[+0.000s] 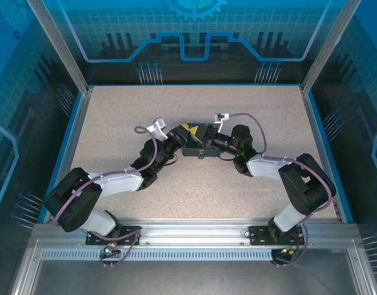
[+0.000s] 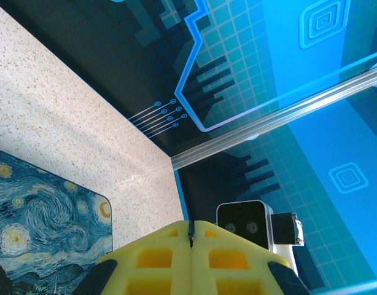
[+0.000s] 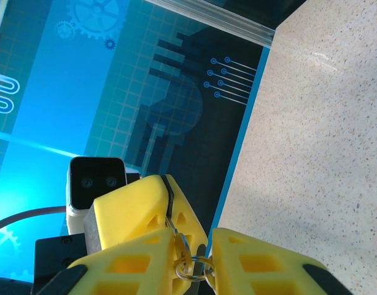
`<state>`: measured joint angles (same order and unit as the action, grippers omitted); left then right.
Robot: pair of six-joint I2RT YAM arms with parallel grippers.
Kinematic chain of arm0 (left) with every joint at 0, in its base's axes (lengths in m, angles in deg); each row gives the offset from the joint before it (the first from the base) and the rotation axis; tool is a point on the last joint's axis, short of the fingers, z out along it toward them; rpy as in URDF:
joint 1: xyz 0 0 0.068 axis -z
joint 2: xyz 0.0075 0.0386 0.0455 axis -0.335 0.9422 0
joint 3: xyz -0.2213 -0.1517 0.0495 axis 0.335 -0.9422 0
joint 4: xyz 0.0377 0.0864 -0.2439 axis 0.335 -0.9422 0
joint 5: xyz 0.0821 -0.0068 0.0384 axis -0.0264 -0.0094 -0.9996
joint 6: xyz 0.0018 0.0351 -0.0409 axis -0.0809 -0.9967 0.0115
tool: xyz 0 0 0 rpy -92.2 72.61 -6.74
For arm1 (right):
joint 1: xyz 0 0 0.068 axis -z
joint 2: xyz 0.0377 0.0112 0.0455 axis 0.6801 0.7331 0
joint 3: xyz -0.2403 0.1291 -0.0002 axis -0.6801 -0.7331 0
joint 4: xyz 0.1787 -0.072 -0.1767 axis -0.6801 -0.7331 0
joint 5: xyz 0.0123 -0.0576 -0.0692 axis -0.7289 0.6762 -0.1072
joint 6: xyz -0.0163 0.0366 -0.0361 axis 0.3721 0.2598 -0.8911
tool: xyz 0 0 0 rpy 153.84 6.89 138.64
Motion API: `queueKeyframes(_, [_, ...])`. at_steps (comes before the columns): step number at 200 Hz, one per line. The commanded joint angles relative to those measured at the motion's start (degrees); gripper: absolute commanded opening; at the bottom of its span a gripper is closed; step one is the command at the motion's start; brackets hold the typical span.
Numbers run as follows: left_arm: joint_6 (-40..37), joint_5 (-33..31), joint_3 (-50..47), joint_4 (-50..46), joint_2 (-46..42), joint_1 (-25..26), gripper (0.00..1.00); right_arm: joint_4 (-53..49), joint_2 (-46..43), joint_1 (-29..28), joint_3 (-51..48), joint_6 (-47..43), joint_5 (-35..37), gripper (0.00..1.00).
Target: Unlock a padlock with a key
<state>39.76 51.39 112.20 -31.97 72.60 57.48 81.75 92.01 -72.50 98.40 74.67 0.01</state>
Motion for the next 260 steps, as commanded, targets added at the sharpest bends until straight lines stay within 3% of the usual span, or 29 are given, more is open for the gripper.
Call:
queueKeyframes(1, [0.57,-1.69,0.78,1.06,0.29,0.45,0.0,2.64,0.58,-0.79,0.22,-1.08,-1.08,0.21])
queueKeyframes(93, [0.46,-2.37,-0.04,1.24,-0.1,0.62,0.0,2.31,0.67,-0.94,1.1,-1.2,-1.42,0.1])
queueKeyframes(140, [0.41,-2.93,-0.71,1.07,-0.91,0.61,0.0,1.74,0.19,-0.83,0.75,-1.47,-1.35,0.0])
queueKeyframes(232, [0.33,-3.89,-1.35,0.84,-1.83,0.75,0.0,1.08,-0.65,-0.19,0.05,-1.65,-1.25,0.0])
queueKeyframes(260, [0.3,-3.75,-1.09,0.77,-1.85,0.76,0.0,1.2,-1.15,0.09,-0.48,-1.73,-1.1,0.41])
